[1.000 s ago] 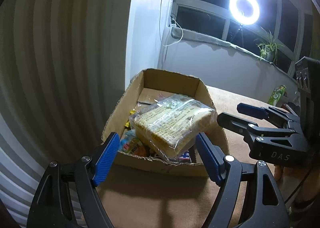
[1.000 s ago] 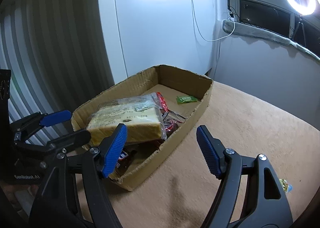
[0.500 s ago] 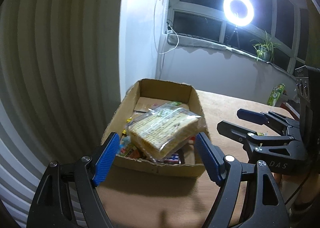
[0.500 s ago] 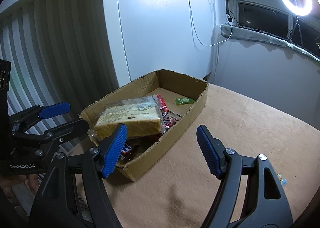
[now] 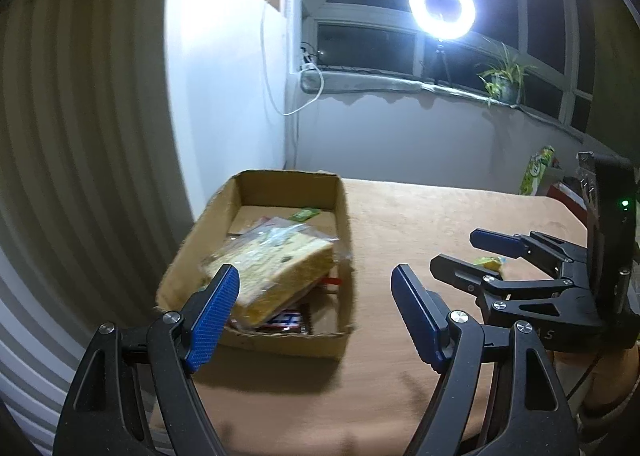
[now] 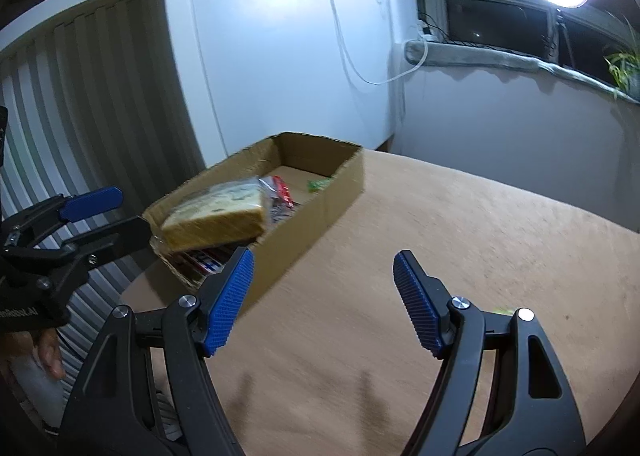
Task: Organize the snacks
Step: 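Move the right tool to the yellow egg candy and grasp it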
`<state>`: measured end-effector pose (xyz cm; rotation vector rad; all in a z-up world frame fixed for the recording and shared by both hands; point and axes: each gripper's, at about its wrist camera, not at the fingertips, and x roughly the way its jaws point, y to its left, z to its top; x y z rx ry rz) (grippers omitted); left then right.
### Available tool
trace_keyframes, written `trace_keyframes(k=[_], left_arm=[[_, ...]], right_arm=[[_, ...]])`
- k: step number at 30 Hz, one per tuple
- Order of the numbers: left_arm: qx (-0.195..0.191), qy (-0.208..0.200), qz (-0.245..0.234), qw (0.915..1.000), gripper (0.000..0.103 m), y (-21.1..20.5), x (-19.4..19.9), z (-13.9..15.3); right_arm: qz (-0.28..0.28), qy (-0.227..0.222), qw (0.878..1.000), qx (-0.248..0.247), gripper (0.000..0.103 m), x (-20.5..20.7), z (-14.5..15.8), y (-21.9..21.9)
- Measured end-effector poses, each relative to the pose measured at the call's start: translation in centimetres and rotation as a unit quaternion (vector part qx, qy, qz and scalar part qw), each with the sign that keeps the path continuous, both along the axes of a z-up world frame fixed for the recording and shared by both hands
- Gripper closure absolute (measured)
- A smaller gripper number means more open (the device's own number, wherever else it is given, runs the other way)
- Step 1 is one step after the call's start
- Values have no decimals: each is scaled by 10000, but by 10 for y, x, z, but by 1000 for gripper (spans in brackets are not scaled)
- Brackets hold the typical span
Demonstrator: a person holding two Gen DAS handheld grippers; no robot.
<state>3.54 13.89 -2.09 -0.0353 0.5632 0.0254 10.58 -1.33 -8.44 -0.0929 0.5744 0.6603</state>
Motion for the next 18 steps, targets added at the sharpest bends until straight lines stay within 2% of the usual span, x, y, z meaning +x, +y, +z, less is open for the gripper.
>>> trace_keyframes(k=[18], left_arm=[[243, 358, -787, 9960, 25, -87, 34, -17]], right_arm=[[-1050, 571, 9928, 23, 28, 41, -40, -116]])
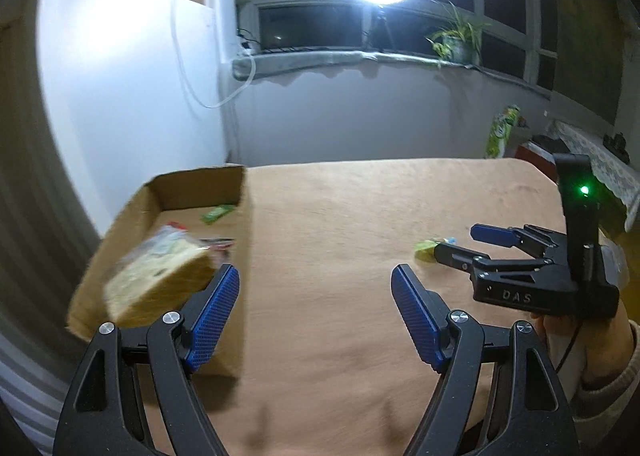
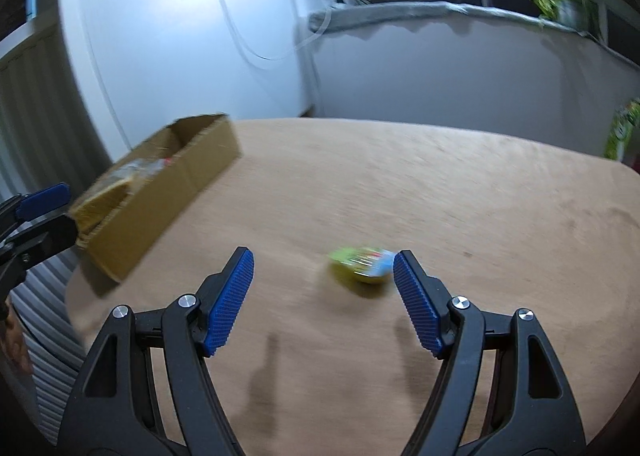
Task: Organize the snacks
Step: 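Move the right tool to the yellow egg candy and grasp it, then carry the yellow egg candy into the box and open the right tool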
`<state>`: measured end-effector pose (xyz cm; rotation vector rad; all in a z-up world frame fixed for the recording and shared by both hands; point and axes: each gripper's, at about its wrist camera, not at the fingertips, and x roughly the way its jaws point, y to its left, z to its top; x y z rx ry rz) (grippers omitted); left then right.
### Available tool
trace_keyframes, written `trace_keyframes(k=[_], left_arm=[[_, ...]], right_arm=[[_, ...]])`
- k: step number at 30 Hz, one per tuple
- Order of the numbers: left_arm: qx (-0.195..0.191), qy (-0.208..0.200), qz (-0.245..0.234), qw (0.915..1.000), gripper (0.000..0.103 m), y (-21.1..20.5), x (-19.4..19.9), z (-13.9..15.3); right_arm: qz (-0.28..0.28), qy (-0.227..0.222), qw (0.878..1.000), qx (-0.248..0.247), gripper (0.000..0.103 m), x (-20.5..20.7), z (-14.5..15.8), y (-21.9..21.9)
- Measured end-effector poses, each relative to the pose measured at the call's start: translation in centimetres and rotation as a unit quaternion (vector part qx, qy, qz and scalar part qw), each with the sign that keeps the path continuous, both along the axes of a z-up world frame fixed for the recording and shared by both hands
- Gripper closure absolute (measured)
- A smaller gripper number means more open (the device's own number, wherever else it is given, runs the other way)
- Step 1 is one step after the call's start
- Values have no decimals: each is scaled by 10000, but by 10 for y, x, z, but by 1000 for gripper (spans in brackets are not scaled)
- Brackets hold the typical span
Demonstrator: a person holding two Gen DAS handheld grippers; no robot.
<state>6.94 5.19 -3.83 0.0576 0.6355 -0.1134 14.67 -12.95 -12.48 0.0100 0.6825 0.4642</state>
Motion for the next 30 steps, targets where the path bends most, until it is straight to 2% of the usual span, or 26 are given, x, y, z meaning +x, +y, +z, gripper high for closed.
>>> trace_keyframes(k=[4, 10, 11, 12, 14, 15, 20, 30], left_arm=[[-46, 136, -173, 9997, 25, -13, 9, -10], [-209, 388, -348, 9984, 25, -20, 17, -28], [-241, 444, -361, 9981, 25, -21, 19, -32], [-273, 487, -375, 9977, 25, -21, 21, -35], [-361, 589, -408, 9968, 25, -21, 23, -43], [-391, 621, -415, 9964, 25, -20, 25, -45], [-507, 685, -437, 9954, 25, -19, 26, -50], [-517, 492, -351, 9968, 25, -9, 11, -34]], right_arm=[[-36, 234, 9996, -157, 28, 14, -10, -14], [111, 472, 9979, -434, 28, 30, -21, -6], [126, 531, 9973, -491, 30, 34, -24, -4], [141, 571, 9969, -528, 35, 37, -25, -1], [185, 636, 9961, -588, 65, 41, -28, 3], [157, 642, 9958, -639, 69, 42, -28, 4], [149, 642, 9961, -582, 70, 42, -29, 2], [48, 446, 9974, -559, 71, 30, -20, -1]])
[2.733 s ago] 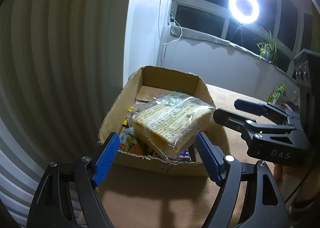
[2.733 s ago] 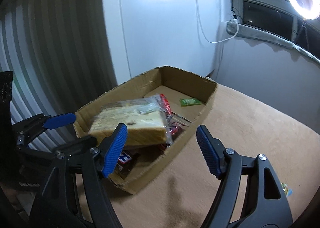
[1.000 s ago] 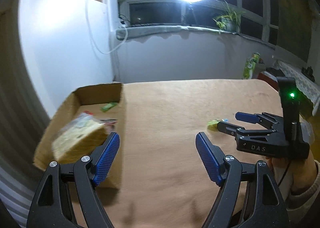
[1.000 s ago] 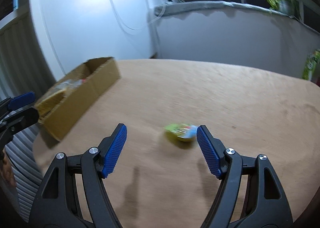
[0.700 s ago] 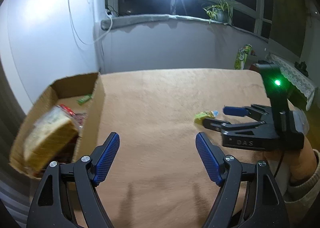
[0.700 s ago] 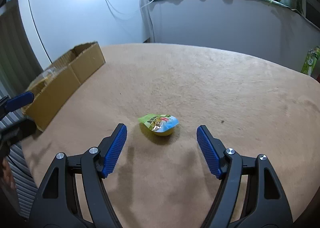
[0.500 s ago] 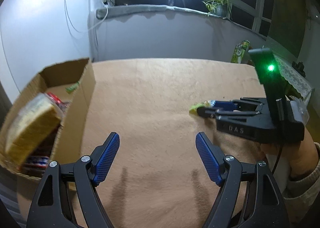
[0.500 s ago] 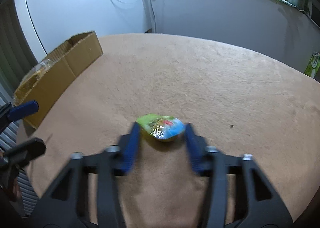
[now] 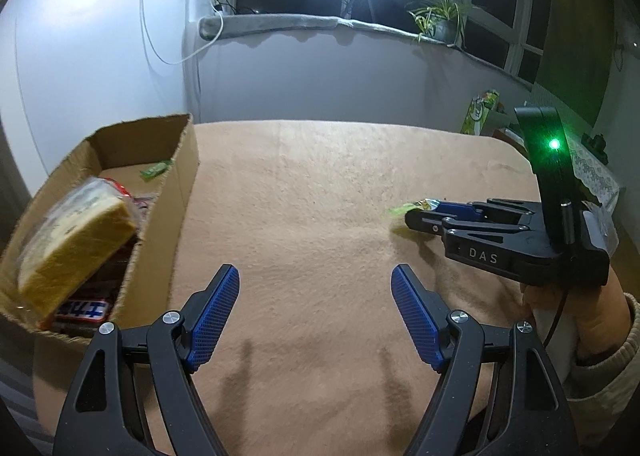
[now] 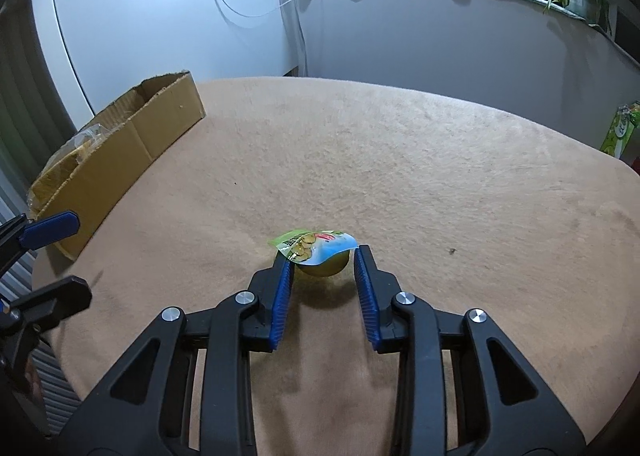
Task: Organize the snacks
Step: 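Carry the yellow egg candy into the box and open the right tool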
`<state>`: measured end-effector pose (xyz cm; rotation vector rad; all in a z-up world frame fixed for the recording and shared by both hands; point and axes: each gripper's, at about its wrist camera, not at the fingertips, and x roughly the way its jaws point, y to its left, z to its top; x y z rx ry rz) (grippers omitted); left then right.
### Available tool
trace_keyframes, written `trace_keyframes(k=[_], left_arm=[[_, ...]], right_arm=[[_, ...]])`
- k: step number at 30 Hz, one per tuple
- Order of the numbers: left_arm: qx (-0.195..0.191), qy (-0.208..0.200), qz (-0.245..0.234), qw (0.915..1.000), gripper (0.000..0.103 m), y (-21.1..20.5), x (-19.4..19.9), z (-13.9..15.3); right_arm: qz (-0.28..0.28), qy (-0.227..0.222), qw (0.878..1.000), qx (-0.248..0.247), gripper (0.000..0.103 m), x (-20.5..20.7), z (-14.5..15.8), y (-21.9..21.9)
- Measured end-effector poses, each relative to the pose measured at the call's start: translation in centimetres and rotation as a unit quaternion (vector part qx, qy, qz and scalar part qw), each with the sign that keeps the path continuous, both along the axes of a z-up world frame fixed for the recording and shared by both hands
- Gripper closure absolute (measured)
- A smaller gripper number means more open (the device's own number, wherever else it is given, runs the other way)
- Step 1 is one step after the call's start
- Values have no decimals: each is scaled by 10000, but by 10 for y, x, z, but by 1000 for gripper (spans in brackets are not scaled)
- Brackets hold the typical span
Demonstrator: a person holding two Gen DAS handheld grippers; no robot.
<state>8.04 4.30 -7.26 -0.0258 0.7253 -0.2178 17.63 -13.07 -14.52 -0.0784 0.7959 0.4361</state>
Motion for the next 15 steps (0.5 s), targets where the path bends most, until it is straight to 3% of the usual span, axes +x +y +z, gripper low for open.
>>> trace_keyframes(k=[15], left_arm=[[-141, -502, 242, 9983, 25, 25, -41, 31]], right_arm=[[-62, -563, 9984, -90, 71, -43, 54, 3]])
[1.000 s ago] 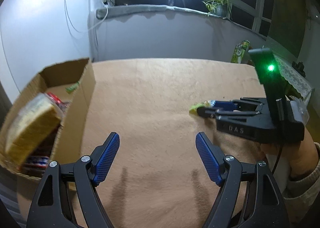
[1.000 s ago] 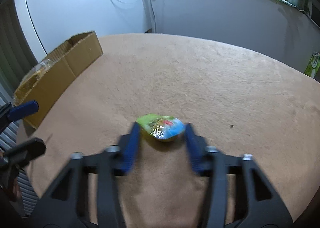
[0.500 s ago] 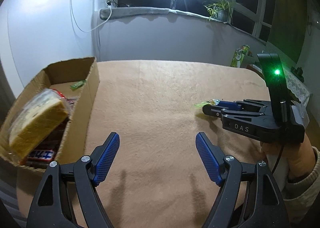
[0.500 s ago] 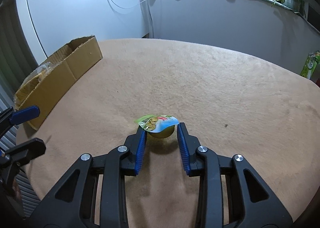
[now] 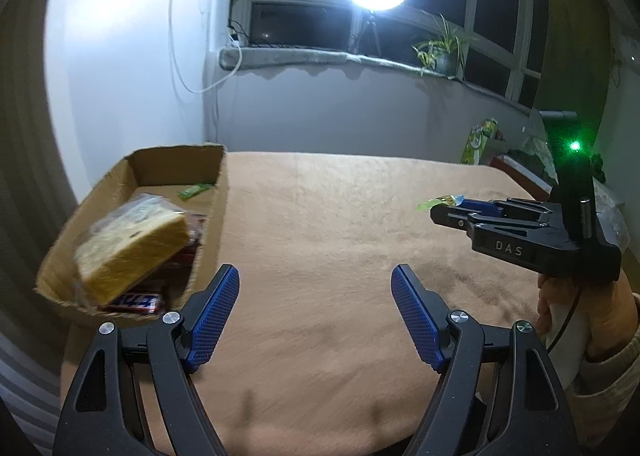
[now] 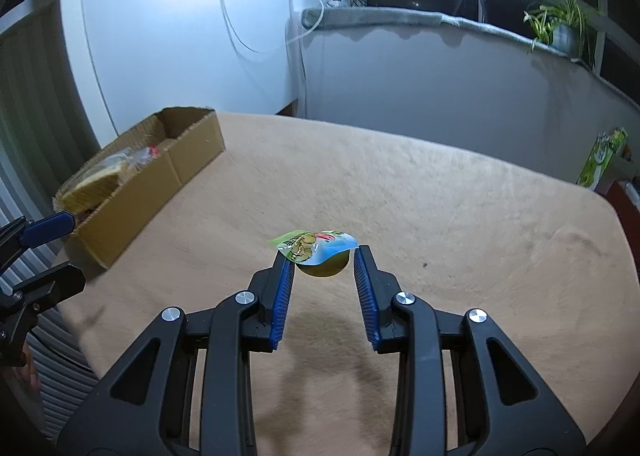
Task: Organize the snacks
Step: 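Carry the yellow egg candy into the box and open the right tool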
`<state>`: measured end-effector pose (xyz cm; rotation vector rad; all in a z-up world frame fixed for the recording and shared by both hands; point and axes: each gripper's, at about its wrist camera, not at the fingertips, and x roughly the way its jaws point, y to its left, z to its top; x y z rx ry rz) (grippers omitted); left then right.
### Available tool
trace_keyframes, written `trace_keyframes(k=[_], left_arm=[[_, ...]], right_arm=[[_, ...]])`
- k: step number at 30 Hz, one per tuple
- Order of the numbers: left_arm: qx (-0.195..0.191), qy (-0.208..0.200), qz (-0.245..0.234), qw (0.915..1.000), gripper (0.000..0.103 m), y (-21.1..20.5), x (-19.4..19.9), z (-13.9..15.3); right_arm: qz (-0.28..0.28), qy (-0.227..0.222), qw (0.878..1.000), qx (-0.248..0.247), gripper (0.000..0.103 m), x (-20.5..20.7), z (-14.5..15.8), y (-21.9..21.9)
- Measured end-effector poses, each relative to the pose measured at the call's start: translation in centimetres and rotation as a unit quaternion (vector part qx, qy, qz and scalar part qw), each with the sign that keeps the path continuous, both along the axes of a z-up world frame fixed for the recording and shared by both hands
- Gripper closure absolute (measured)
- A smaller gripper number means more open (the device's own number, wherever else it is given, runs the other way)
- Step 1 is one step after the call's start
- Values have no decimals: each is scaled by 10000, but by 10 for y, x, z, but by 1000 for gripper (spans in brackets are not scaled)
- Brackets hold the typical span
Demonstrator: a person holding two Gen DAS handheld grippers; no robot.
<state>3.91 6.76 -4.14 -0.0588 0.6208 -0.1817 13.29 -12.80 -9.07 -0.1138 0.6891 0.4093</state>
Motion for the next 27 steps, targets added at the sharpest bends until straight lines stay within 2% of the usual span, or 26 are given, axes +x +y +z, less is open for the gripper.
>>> trace_keyframes(k=[15, 27], left_arm=[[-381, -256, 686, 9966, 25, 75, -32, 1], [-611, -176, 1324, 9892, 25, 140, -48, -20]], right_arm=[[472, -323, 9976, -395, 71, -26, 30, 72], [1367, -359, 9880, -629, 71, -40, 32, 176]])
